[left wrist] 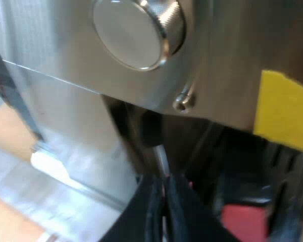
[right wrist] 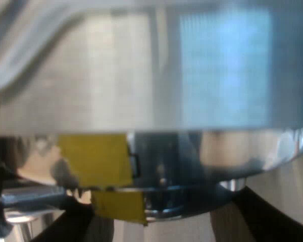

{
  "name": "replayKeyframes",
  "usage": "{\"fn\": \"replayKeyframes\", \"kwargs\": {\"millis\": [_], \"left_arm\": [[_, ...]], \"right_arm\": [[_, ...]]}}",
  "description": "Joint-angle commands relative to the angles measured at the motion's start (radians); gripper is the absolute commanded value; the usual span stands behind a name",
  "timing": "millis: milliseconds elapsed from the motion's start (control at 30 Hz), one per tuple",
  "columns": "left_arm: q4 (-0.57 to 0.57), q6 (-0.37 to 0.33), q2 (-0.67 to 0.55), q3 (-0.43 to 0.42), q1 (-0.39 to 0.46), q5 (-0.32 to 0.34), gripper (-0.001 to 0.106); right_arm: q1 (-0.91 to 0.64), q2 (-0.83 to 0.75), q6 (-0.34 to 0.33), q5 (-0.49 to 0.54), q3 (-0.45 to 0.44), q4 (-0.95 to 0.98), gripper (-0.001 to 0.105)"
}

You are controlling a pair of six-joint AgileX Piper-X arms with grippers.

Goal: Put the handle in the coffee machine

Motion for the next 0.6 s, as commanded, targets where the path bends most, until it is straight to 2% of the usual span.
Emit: {"fn": "replayKeyframes", "kwargs": {"millis": [33, 267, 467, 567, 600], "left_arm": [[-0.054, -0.017, 0.024, -0.005, 0.001, -0.101, 0.001], [-0.055, -0.035, 0.11, -0.005, 0.001, -0.155, 0.001], [0.011, -0.029, 0.119, -0.009, 0.001, -0.157, 0.001], [0.074, 0.01, 0.116, -0.016, 0.001, -0.149, 0.001], [0.119, 0.054, 0.115, -0.016, 0.001, -0.148, 0.001]], "right_arm": [[0.0, -0.029, -0.006, -0.026, -0.018, -0.101, 0.046], [0.0, -0.029, -0.01, -0.026, -0.018, -0.101, 0.046], [0.0, -0.029, -0.01, -0.026, -0.018, -0.101, 0.046], [0.0, -0.029, -0.01, -0.026, -0.018, -0.101, 0.046], [0.0, -0.029, -0.01, -0.026, -0.018, -0.101, 0.046]]}}
